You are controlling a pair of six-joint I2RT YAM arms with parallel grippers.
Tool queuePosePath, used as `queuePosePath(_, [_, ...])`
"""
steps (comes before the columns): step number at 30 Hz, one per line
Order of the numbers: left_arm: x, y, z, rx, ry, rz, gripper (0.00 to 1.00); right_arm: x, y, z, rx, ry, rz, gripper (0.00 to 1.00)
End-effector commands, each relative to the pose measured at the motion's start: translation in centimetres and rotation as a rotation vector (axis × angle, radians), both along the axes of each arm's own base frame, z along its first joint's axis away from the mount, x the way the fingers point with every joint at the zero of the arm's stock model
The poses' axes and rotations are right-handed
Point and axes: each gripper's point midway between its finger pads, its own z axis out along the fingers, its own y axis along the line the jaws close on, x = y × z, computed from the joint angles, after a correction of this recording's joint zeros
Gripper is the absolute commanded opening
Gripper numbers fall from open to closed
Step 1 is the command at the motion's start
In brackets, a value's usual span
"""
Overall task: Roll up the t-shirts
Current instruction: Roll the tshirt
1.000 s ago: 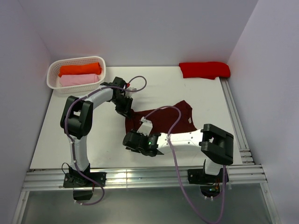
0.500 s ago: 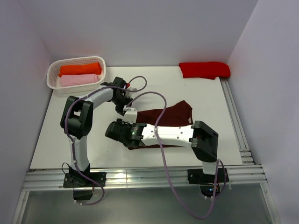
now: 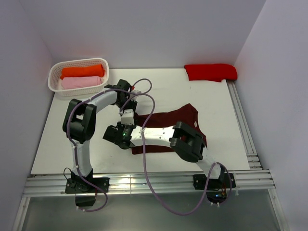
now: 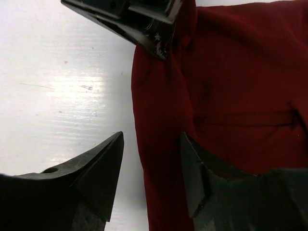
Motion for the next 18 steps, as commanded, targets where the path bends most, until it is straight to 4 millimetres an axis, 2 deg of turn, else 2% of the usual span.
queuePosePath(1, [0.3, 0.0, 0.0, 0.023, -0.012, -0.025, 0.24, 1.0, -0.3, 1.3, -0.068, -0.066, -0.013, 0.59])
queuePosePath(8, [0.3, 0.0, -0.1, 0.028, -0.007, -0.028, 0.25, 0.6, -0.3, -0.8, -0.126, -0.03, -0.007, 0.61])
queuePosePath(14, [0.4, 0.1, -0.2, 0.035, -0.01, -0.026, 0.27, -0.4, -1.4, -2.5, -0.21, 0.02, -0.029, 0.59])
queuePosePath(18, [0.6, 0.1, -0.1, 0.041, -0.014, -0.024, 0.28, -1.3, -3.4, -3.4, -0.265, 0.055, -0.069, 0.56])
